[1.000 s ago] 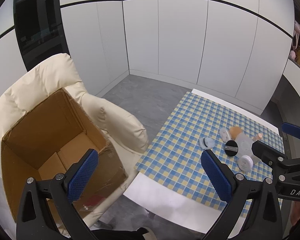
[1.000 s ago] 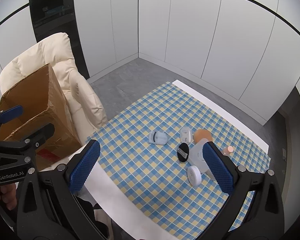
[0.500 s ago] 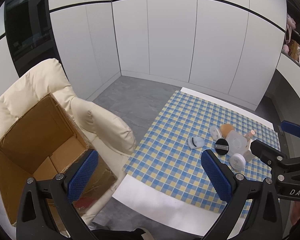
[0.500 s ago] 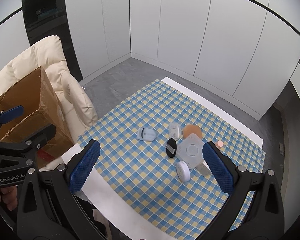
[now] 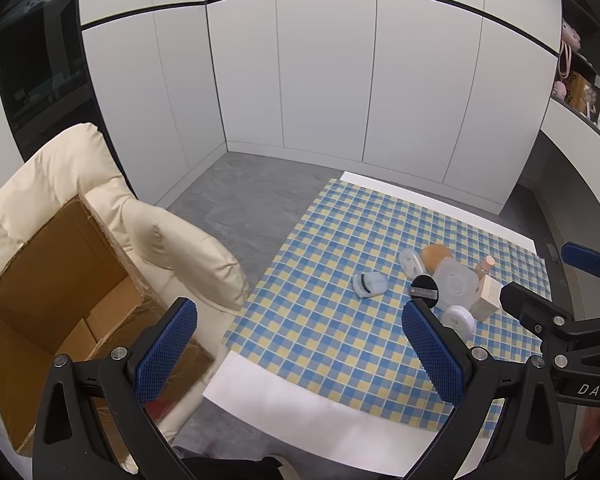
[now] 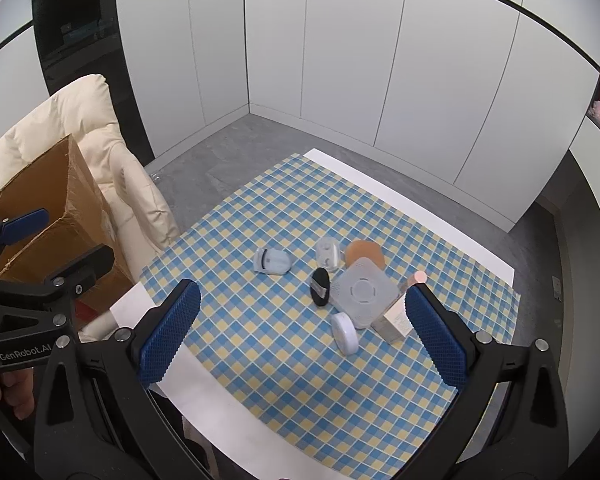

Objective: Organize objects
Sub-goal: 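Move the right tool down toward the white-and-pink printed box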

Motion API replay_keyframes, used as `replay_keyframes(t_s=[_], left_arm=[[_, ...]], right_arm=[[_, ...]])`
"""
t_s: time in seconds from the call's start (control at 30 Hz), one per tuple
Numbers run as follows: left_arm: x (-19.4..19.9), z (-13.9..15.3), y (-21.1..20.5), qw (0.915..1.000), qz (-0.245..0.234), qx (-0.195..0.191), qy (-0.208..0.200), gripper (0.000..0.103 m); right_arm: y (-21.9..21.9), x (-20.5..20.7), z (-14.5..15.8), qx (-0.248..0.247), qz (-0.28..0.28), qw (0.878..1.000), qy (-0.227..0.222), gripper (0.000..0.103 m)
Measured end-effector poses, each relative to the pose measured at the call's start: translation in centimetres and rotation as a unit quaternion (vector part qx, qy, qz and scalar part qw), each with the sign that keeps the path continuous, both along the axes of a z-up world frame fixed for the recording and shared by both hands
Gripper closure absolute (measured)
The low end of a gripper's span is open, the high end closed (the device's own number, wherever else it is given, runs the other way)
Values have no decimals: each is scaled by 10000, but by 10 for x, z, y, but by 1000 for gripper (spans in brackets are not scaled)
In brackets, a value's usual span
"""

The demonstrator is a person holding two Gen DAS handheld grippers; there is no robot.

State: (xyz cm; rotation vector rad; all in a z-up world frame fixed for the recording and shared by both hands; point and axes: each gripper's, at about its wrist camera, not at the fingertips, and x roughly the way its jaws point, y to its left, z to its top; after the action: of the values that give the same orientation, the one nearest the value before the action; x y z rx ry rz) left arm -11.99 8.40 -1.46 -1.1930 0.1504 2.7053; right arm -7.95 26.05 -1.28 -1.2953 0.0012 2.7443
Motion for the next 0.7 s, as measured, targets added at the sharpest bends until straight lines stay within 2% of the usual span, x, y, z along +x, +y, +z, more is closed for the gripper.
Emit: replay_keyframes(t_s=[0.7], left_arm=[[0,-1,36,9996,-280,30,-81,1]], right_arm=[[36,20,-1,13,-350,9994,-29,0]])
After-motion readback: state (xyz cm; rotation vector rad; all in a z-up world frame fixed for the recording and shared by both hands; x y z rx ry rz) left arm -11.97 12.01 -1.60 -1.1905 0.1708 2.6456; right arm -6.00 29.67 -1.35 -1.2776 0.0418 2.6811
